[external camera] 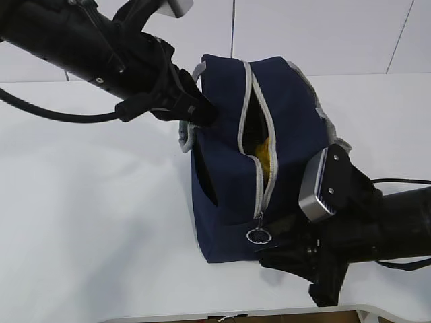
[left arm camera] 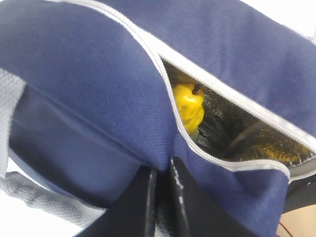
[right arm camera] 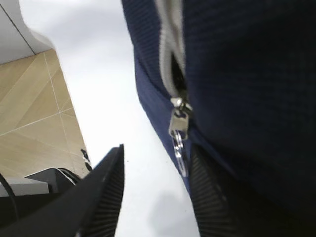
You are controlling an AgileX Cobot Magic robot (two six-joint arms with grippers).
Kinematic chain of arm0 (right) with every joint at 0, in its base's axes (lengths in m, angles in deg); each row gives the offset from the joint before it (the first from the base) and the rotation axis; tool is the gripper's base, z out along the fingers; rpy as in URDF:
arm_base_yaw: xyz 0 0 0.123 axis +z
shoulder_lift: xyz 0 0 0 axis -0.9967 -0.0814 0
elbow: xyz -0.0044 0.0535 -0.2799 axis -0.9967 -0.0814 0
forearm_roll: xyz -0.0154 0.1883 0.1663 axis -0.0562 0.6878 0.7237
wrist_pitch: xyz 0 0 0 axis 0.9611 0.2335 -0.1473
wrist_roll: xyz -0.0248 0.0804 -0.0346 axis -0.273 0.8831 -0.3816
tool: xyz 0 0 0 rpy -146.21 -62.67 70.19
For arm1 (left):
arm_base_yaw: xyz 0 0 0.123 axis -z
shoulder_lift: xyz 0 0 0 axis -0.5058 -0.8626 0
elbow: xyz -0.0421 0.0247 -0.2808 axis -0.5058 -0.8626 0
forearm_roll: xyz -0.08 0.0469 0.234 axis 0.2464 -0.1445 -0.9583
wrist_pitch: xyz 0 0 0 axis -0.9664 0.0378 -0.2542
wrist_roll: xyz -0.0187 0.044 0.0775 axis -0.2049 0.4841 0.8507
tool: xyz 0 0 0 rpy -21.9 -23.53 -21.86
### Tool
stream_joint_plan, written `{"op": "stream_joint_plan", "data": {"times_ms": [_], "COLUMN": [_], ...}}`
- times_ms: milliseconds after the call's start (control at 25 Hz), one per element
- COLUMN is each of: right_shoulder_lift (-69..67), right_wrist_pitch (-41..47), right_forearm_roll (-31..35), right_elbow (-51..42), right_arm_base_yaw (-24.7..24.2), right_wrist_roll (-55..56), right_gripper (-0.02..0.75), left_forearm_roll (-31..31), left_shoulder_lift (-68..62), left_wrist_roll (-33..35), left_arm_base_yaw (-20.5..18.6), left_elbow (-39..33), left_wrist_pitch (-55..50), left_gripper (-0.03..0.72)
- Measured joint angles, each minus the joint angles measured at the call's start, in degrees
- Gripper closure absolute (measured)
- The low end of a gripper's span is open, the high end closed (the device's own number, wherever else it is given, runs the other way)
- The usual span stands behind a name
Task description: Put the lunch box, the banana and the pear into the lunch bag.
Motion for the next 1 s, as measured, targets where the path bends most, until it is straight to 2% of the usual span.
{"op": "stream_joint_plan", "data": {"times_ms": [200, 1000], "right_shoulder_lift": [-1.9, -3.5], "right_wrist_pitch": [2.4, 3.3], "right_forearm_roll": [1.3, 1.5], "right_elbow": [0.0, 2.1], "right_arm_base_yaw": [0.0, 0.0], "right_wrist_roll": [-1.5, -2.5], "right_gripper": [0.367, 0.367], "left_forearm_roll": [0.0, 0.0], "left_shoulder_lift": [0.0, 0.0], "left_wrist_roll": [0.0, 0.0], "left_arm_base_yaw": [0.0, 0.0], "left_elbow": [0.0, 0.0], "left_wrist_pitch": [0.0, -0.1], "left_gripper": [0.692, 0.692]}}
